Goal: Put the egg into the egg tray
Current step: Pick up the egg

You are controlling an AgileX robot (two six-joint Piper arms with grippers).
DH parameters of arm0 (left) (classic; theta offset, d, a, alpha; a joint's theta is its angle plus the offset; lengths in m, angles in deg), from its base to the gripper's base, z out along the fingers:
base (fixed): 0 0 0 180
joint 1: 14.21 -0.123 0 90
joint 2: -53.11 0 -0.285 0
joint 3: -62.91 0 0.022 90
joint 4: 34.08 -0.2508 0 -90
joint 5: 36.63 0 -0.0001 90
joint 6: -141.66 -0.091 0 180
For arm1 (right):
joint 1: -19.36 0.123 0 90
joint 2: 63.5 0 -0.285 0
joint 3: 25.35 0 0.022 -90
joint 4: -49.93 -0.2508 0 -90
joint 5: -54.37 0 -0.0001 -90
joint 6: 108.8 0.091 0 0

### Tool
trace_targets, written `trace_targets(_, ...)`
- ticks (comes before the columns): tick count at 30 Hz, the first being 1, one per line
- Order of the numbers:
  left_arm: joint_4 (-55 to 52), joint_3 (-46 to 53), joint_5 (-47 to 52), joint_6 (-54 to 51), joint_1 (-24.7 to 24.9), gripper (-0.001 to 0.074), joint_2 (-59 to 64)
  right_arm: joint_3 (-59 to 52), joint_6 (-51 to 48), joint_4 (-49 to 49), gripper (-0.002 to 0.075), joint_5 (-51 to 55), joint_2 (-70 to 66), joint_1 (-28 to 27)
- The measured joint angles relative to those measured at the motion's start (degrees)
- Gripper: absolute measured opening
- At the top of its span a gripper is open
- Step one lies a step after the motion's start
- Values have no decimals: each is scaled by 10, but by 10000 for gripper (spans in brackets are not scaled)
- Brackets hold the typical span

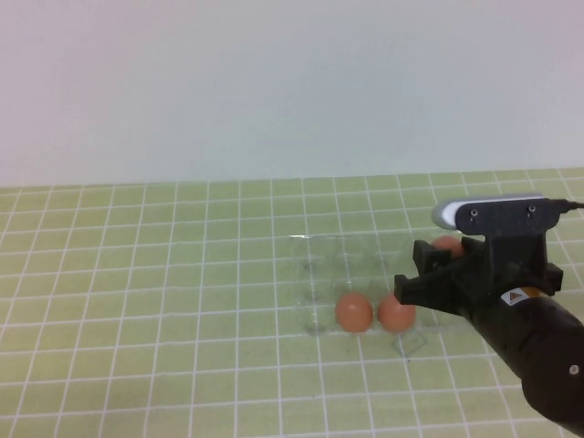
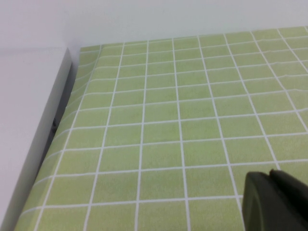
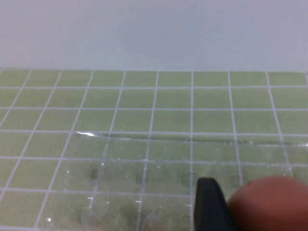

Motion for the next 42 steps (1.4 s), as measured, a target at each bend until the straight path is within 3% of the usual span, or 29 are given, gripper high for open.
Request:
trace_targets(11, 0, 0, 0, 0, 0, -2, 0, -1, 39, 4, 377, -8, -64, -1)
trace_targets(20, 0, 0, 0, 0, 0, -1, 0, -1, 143, 18, 377, -45, -97, -6)
trace_targets(42, 0, 0, 0, 0, 0, -1, 0, 12, 154, 94, 377, -65, -153, -24)
